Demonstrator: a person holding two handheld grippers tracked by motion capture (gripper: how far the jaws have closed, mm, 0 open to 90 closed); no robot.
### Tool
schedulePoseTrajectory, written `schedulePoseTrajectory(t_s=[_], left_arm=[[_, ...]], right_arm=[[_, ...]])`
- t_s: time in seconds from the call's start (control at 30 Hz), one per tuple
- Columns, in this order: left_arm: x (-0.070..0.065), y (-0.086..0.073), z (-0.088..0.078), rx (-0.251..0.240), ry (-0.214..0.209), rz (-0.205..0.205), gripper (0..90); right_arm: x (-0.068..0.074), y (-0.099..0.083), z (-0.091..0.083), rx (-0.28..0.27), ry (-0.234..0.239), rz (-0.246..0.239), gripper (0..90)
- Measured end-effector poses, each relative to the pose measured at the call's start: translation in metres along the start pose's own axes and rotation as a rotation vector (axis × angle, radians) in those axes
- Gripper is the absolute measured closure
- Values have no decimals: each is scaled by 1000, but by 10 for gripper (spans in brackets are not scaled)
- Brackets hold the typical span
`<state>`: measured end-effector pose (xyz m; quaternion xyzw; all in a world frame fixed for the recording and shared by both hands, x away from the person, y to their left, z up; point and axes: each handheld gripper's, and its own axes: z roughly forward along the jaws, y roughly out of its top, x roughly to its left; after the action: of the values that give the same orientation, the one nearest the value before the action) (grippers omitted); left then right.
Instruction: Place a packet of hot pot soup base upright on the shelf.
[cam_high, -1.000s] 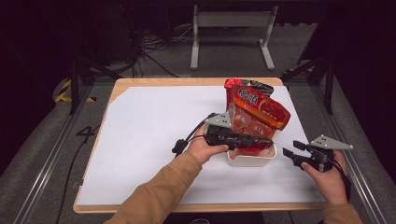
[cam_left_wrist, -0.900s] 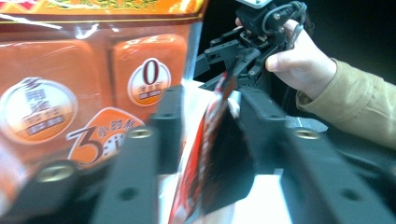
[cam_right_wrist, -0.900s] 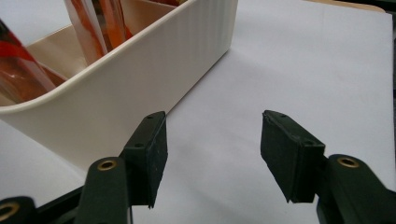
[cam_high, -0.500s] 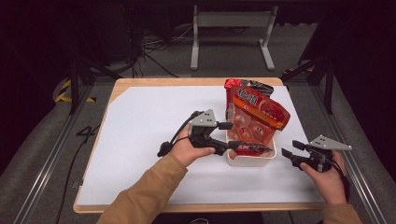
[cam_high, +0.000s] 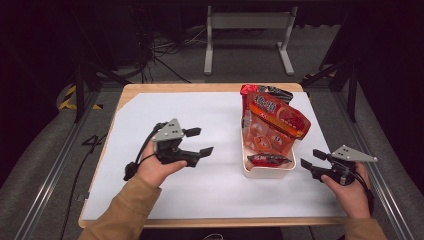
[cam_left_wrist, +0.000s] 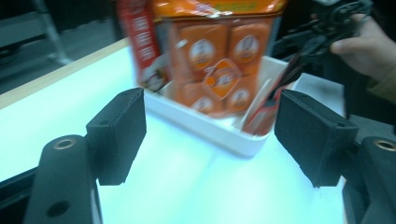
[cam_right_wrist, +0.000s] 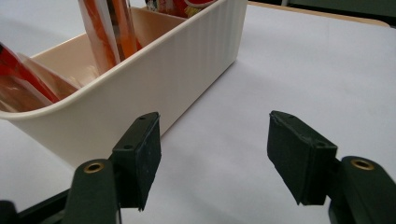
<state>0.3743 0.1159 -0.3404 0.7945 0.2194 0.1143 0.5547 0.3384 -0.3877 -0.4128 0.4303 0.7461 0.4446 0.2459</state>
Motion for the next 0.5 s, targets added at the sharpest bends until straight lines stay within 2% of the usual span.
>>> schedulePoseTrajectory(t_s=[0.03,0.07,0.17,0.23,0.27,0.33,0.43,0.5], left_arm=[[3,-4,-8,0,25,-1,256],[3,-4,-8,0,25,-1,251],[9,-19,-30,5,87,-11,244],[13,-27,-41,8,118,-23,239],[17,-34,-48,4,134,-44,236],[19,-37,-51,1,143,-54,235],[25,-50,-61,-12,180,-92,227],[26,-55,-65,-11,201,-96,219]], right_arm=[[0,0,0,0,1,1,353],[0,0,0,0,1,1,353],[0,-1,2,-2,3,-5,340],[0,-1,2,-8,2,-10,335],[0,-1,2,-9,1,-11,334],[0,-1,2,-12,-1,-10,334],[0,-1,1,-21,-5,-11,334],[1,-1,1,-29,-5,-14,334]])
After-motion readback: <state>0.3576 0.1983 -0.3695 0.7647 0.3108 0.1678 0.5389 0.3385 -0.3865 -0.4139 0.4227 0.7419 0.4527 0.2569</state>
